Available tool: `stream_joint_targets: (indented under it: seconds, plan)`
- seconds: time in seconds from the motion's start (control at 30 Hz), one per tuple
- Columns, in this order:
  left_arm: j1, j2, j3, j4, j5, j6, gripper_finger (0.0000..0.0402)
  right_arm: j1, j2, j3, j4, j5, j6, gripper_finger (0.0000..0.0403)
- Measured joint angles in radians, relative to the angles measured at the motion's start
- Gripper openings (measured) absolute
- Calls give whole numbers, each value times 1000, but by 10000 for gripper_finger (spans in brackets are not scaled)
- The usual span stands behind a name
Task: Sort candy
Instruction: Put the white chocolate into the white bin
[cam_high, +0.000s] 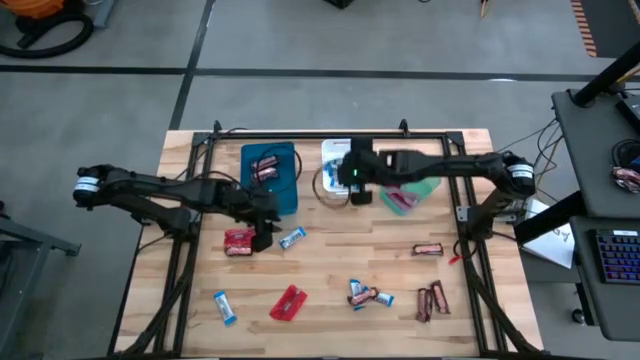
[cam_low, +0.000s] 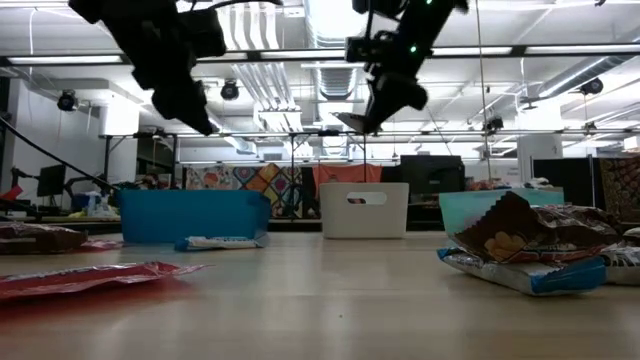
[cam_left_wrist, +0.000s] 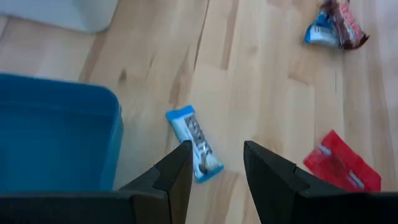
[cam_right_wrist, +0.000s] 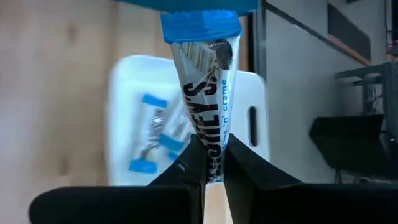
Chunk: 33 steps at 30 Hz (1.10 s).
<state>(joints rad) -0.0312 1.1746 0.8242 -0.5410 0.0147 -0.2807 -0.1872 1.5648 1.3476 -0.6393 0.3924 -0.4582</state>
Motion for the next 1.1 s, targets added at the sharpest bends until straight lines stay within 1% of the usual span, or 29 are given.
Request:
stream_joint_targets:
  seconds: [0.2, 0.33, 0.53, 0.7, 0.77, 0.9, 1.0, 1.1]
  plan:
    - [-25, -37, 0, -94, 0, -27, 127, -165, 10, -10, 103, -200, -59, 30]
    - [-41, -53, 0, -131, 0, -51, 127, -236, 49, -10, 151, -266, -79, 29]
    - [-73, -60, 0, -166, 0, -100, 127, -290, 144, -10, 187, -263, -129, 29]
    - [-99, -61, 0, -201, 0, -128, 127, -324, 204, -10, 186, -262, -123, 33]
    - [-107, -61, 0, -221, 0, -142, 127, -330, 220, -10, 189, -262, -114, 45]
    - [-116, -61, 0, -252, 0, -169, 127, -337, 237, -10, 211, -262, -76, 82]
    - [-119, -61, 0, -267, 0, -188, 127, -339, 238, -10, 211, -262, -66, 109]
    - [-124, -61, 0, -276, 0, -208, 127, -339, 234, -10, 209, -262, -58, 128]
